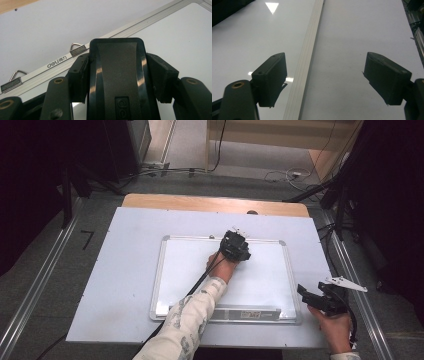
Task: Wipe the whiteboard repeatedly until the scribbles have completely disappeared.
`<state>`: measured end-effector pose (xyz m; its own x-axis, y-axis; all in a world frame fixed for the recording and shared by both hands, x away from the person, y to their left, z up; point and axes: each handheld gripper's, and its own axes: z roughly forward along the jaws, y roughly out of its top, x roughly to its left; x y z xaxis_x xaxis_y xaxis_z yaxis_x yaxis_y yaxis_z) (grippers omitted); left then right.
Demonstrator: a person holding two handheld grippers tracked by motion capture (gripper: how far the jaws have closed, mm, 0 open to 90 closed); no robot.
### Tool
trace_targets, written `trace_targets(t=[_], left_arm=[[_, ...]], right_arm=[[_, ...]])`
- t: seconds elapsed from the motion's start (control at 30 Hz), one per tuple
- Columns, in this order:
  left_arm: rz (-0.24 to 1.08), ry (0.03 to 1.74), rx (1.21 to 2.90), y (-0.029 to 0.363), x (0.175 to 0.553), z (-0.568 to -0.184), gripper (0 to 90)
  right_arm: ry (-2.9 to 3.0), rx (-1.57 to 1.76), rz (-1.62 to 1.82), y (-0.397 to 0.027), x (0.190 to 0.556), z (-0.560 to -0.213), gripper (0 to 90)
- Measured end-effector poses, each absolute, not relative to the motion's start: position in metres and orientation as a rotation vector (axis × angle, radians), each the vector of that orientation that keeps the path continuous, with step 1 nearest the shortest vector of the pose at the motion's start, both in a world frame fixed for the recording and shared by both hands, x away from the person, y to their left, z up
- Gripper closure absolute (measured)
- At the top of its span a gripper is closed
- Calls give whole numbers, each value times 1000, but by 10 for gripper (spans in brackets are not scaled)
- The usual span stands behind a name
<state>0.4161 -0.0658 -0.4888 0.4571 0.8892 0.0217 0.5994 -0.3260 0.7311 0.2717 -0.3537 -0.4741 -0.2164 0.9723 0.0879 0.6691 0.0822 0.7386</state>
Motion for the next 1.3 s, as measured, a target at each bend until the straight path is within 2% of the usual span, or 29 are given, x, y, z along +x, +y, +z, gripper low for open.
trace_targets(t=[0.67,1.3], left_arm=[[558,1222,2062,-84,418,-488,403],[556,1223,2070,-72,415,-488,402]], right_arm=[[1946,1610,941,-353,273,-475,172],[1935,1623,941,-356,270,-475,172]])
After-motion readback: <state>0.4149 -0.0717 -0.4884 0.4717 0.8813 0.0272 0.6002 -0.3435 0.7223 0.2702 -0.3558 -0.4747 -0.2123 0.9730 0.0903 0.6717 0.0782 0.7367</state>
